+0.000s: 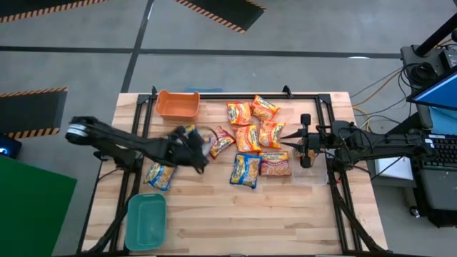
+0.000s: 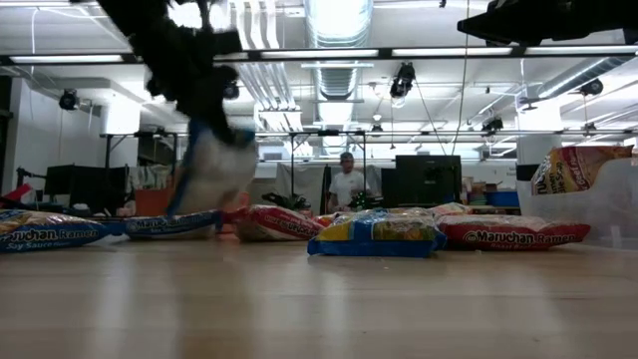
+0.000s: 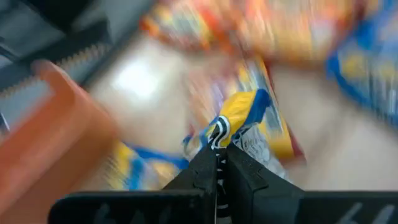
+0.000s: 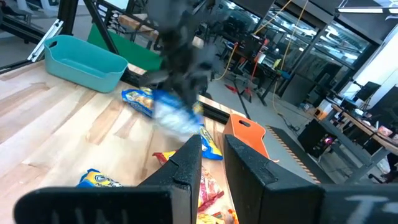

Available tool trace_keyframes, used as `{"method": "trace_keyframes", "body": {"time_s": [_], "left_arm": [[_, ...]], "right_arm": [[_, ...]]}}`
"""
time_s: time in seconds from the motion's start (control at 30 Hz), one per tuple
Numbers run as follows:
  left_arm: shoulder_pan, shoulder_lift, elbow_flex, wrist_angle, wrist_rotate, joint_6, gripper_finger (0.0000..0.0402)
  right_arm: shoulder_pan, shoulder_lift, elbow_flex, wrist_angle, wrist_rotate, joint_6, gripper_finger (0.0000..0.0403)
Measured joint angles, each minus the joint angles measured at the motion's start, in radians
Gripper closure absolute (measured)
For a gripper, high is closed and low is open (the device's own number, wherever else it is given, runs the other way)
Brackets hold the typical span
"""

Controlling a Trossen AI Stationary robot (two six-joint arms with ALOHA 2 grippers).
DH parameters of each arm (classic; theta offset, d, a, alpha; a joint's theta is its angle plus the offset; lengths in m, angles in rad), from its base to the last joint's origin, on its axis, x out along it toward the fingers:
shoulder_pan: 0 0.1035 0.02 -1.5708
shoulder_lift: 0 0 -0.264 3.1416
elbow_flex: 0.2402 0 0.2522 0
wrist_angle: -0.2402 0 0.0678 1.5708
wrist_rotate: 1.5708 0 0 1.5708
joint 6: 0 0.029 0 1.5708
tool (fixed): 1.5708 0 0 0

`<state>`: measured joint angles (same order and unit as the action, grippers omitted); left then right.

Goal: Sort Maruchan noodles
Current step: Put the blue noodle pack into the orange bin

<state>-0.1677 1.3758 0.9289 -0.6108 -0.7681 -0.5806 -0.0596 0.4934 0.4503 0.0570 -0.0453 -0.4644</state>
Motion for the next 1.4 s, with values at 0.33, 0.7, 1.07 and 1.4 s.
{"method": "trace_keyframes", "body": {"time_s": [0.33,0.7,1.07,1.4], "left_arm": [[0.272,-0.321,-0.005,0.17,0.015,0.266,0.0401],[0.706,-0.345,-0.006,0.382,0.372,0.415,0.0402],[0.938,-0.18,-0.006,0.405,0.471,0.464,0.0401],[0.953,-0.071,-0.006,0.409,0.557,0.38,0.0401]], "right_arm": [[0.0,0.0,0.0,0.0,-0.001,0.0,0.0344],[0.0,0.0,0.0,0.0,-0.004,0.0,0.0344],[0.0,0.0,0.0,0.0,-0.003,-0.002,0.0344],[0.0,0.0,0.0,-0.001,-0.003,-0.001,0.0344]]}}
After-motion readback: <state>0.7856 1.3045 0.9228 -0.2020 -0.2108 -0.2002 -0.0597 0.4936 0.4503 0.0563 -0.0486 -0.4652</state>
